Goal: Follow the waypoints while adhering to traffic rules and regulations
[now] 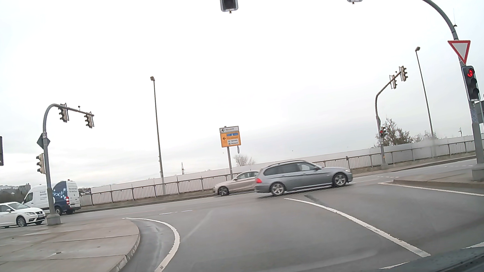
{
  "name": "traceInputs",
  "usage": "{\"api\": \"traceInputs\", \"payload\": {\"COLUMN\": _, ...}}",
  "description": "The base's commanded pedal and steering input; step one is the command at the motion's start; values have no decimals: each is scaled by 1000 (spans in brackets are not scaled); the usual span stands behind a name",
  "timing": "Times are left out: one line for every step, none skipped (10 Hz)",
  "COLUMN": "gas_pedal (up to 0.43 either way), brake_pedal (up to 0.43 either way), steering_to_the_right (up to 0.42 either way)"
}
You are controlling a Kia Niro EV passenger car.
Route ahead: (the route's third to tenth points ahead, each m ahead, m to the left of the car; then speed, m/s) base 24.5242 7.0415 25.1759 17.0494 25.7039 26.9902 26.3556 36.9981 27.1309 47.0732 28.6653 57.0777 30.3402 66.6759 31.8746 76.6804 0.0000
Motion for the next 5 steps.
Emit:
{"api": "traceInputs", "payload": {"gas_pedal": 0, "brake_pedal": 396, "steering_to_the_right": -14}}
{"api": "traceInputs", "payload": {"gas_pedal": 0, "brake_pedal": 396, "steering_to_the_right": -14}}
{"api": "traceInputs", "payload": {"gas_pedal": 0, "brake_pedal": 396, "steering_to_the_right": -14}}
{"api": "traceInputs", "payload": {"gas_pedal": 0, "brake_pedal": 396, "steering_to_the_right": -14}}
{"api": "traceInputs", "payload": {"gas_pedal": 0, "brake_pedal": 396, "steering_to_the_right": -14}}
